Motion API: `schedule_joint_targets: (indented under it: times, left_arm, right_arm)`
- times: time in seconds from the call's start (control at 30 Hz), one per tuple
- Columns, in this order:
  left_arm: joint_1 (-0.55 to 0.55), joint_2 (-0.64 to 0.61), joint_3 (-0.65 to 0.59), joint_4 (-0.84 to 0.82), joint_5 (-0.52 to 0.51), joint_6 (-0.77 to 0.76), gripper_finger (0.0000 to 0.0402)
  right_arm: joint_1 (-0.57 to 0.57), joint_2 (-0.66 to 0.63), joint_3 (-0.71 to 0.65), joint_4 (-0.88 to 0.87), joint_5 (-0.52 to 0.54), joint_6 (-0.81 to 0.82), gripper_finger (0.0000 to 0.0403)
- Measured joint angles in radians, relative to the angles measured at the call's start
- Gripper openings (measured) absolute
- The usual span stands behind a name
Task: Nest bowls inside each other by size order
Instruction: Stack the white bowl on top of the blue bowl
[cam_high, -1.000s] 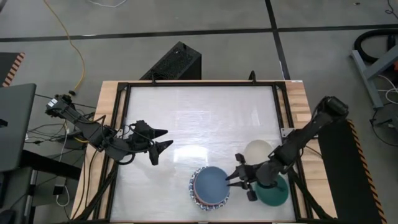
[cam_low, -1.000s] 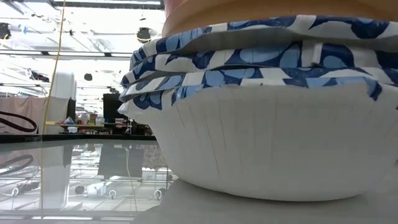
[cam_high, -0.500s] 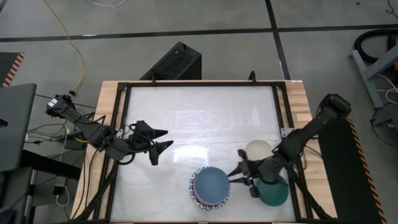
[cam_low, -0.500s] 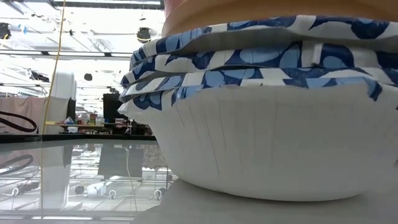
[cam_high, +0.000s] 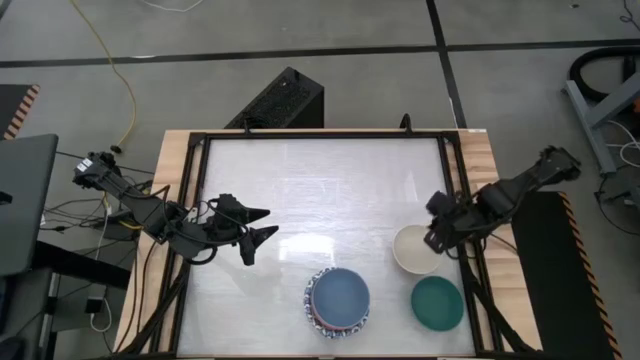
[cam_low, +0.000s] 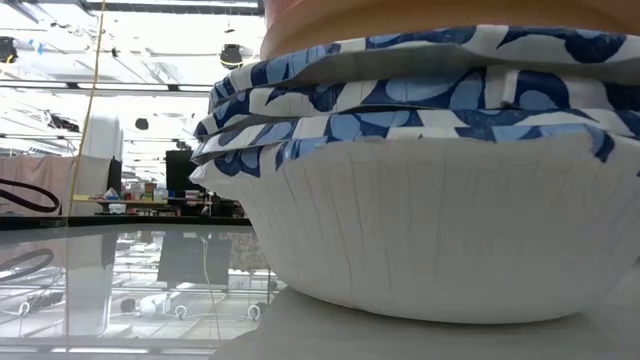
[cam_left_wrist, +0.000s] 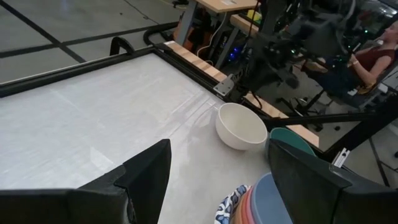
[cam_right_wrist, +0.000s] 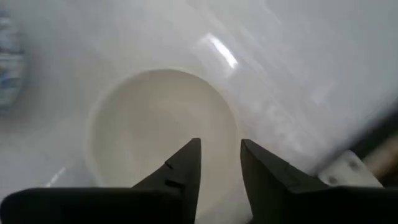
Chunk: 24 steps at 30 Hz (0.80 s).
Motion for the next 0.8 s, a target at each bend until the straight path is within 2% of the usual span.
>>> schedule_joint_targets:
  times: [0.13,0.4,0.57,0.8]
  left_arm:
    - [0.0,0.0,0.0,0.0,0.0,-0.003,0.0255]
    - [0.0,0.0,0.0,0.0,0.0,-0.01,0.0255]
    - [0.0,0.0,0.0,0.0,0.0,-0.01,0.0255]
    - [0.0,0.0,0.0,0.0,0.0,-0.01,0.0255]
  right_arm:
    - [-0.037,-0.004,0.0,-0.074,-0.032,0.085,0.016]
    - [-0.094,0.033,-0.044,-0.03,-0.055,0.092,0.0247]
    - [-0.173,0.069,-0.111,0.0,-0.061,0.018,0.0254]
    - [-0.281,0.075,-0.174,0.11,-0.137,-0.148,0.0254]
